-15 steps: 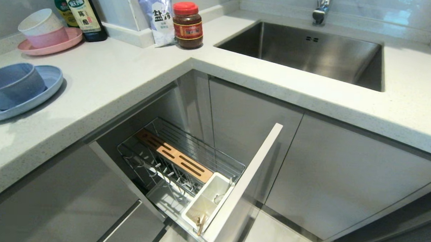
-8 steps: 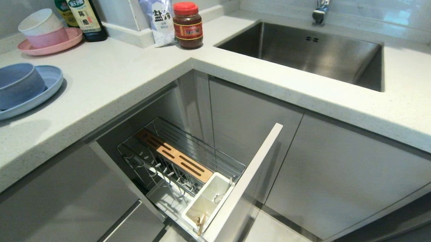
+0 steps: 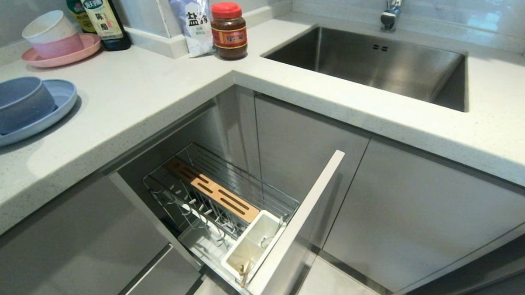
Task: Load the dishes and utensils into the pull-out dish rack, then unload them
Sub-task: Take the chopsticks out of the cupboard
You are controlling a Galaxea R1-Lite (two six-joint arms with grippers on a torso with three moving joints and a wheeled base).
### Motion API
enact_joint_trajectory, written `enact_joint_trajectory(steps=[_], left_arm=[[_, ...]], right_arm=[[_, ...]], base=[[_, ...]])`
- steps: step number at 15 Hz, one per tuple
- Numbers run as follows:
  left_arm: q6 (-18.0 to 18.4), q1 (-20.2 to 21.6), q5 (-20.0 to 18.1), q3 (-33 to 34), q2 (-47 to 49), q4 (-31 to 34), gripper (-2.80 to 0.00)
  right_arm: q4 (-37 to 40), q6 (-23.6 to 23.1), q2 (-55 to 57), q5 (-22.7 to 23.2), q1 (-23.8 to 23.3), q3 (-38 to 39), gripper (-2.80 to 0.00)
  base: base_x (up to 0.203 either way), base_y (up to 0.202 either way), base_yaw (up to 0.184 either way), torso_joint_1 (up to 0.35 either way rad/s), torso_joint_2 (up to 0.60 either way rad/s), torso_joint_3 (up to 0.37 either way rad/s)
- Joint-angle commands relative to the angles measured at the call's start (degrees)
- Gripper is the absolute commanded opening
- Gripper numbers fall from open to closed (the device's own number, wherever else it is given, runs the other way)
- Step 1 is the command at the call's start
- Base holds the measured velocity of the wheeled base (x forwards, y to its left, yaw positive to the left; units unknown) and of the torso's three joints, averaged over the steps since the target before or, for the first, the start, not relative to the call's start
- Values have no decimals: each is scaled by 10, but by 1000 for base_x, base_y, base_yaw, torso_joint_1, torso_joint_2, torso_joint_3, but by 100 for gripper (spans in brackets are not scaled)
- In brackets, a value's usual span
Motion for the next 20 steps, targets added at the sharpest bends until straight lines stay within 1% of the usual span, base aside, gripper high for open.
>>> enact_joint_trajectory(steps=[1, 5, 14, 20], left_arm=[[0, -10, -14, 8, 23, -2, -280], [0, -31, -16, 3, 43, -2, -280], [0, -76, -16, 1, 53, -29, -280], [0, -76, -16, 1, 60, -40, -280]], right_arm=[[0, 0, -2, 0, 0, 1, -280], [0, 0, -2, 0, 0, 1, -280], [0, 0, -2, 0, 0, 1, -280], [0, 0, -2, 0, 0, 1, -280]], base=[[0, 0, 0, 0, 0, 0], [0, 0, 0, 0, 0, 0], [0, 0, 0, 0, 0, 0], [0, 0, 0, 0, 0, 0]])
